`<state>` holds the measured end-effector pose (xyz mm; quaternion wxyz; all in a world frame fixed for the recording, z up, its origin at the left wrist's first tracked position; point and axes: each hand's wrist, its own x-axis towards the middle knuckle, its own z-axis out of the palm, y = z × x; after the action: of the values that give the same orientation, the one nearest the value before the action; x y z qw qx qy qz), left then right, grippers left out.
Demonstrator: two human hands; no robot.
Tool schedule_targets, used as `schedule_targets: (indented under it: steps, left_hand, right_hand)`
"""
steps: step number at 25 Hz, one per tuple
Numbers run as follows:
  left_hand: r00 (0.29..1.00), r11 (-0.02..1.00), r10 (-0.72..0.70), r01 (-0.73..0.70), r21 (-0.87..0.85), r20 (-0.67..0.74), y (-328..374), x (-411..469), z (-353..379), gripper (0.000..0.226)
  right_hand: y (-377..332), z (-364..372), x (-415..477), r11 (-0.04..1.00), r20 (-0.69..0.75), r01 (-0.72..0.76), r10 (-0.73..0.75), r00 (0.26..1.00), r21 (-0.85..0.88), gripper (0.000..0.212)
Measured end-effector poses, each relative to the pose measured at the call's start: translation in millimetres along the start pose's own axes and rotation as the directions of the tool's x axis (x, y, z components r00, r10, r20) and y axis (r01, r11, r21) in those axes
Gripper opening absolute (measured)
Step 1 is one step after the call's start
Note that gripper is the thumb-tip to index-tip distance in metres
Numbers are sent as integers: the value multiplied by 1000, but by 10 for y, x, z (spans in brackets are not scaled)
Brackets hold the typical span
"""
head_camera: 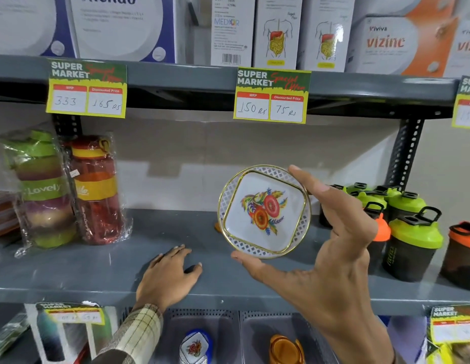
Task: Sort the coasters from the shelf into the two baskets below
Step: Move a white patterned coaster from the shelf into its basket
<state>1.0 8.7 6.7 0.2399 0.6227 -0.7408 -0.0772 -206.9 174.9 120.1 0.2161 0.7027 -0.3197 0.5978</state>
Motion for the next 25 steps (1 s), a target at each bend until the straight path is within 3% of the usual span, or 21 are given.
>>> schedule_targets:
  steps: [4, 7, 9, 14, 18, 21, 25]
  left_hand:
    - [998, 1000, -16, 17, -19, 59, 27, 23, -43, 63]
    - [998, 1000, -2, 3, -9, 63, 39, -55, -97, 59]
    - [999, 1000, -22, 23, -21, 40, 68, -74, -127, 59]
    - [1000, 999, -7, 6, 37, 28, -7, 11, 2, 63]
    - [1000, 999, -1, 2, 49, -25, -14, 56, 15, 62]
    - [1000, 999, 10, -9, 50, -26, -28, 67, 36, 61]
    - [999, 998, 19, -16, 58, -41, -35, 75, 38, 60]
  right_hand:
    - [-68, 42, -64, 972, 116, -201, 188, 975, 119, 103]
    - [-146, 71, -244, 833, 342, -479, 380, 859, 278, 104]
    - [-148, 127, -472, 733, 486, -603, 421, 766, 315, 97]
    - [-99, 449, -1235, 644, 708, -755, 477, 521, 122, 87]
    - [181, 963, -1920, 513, 763, -857, 573, 299, -49, 87]
    - [502, 1461, -2438, 447, 741, -881, 643, 193, -159, 89]
    - [809, 2059, -2934, 463, 707, -820, 699, 104, -337, 88]
